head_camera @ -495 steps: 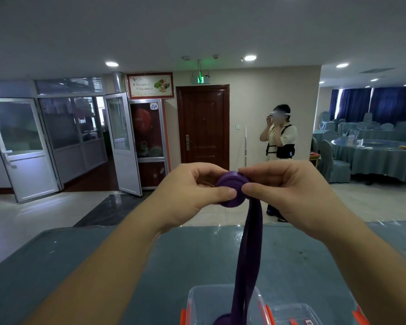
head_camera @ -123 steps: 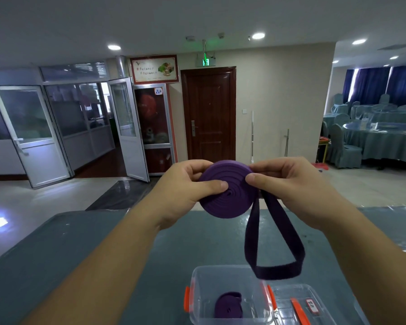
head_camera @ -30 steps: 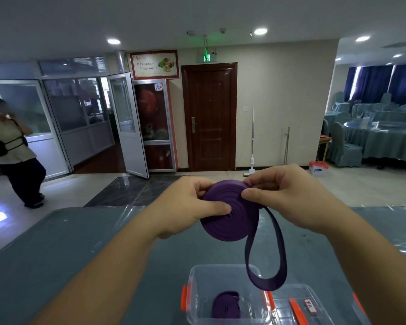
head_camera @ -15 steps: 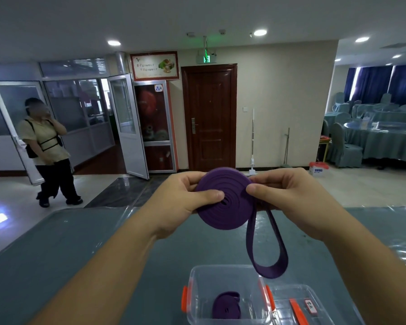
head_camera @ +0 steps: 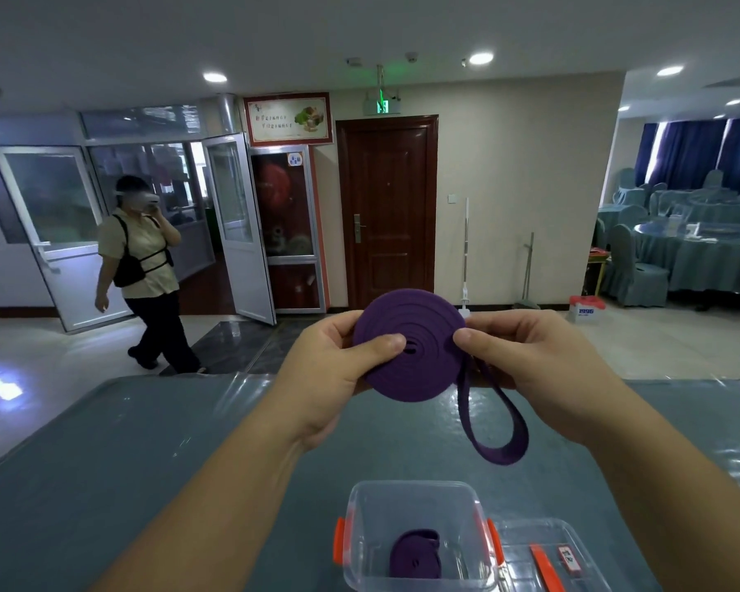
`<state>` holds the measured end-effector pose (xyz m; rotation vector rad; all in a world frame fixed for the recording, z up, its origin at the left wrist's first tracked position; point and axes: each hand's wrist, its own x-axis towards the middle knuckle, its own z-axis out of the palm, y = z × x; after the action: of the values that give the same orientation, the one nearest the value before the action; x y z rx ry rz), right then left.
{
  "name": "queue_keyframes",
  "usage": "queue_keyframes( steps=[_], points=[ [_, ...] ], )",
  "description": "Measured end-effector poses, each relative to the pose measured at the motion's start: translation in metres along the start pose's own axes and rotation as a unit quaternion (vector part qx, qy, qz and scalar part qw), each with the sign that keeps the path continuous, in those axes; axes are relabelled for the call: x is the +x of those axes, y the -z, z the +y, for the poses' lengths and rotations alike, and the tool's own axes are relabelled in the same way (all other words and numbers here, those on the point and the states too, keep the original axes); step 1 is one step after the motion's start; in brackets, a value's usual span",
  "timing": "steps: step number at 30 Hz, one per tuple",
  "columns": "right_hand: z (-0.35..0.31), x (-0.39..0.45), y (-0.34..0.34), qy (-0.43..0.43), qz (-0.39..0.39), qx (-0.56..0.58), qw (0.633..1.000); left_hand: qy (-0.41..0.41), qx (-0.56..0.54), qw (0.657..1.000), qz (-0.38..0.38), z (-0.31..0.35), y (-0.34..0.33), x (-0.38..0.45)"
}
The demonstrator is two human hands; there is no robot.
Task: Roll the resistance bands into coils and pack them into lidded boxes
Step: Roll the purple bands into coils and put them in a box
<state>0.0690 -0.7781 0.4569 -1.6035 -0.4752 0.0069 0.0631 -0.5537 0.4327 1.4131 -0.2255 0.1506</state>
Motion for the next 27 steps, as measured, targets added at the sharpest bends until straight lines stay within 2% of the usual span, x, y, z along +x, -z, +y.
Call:
queue_keyframes(
  steps=[5,12,17,21,23,27],
  points=[
    [0.001,-0.001,0.004,-0.015,-0.034,-0.006,0.999,0.047,0.076,0.993,-0.075,0.008,0.007,-0.002],
    [0.015,0.007,0.004,-0.028,-0.003,0.022,0.999,0.02,0.03,0.999,0.01,-0.003,-0.002,0.002],
    [0.018,0.008,0.005,-0.029,-0.012,0.019,0.999,0.048,0.047,0.998,-0.019,-0.002,0.0,0.003],
    [0.024,0.009,0.003,-0.021,0.014,0.038,0.999,0.007,0.008,1.0,0.028,-0.011,-0.007,0.004],
    [0.029,0.01,0.003,-0.021,0.01,0.035,0.999,0.02,0.002,0.999,0.038,-0.015,-0.011,0.003],
    [0.032,0.007,0.006,-0.029,0.001,0.026,0.999,0.07,0.06,0.996,-0.009,-0.014,-0.006,0.004]
  ],
)
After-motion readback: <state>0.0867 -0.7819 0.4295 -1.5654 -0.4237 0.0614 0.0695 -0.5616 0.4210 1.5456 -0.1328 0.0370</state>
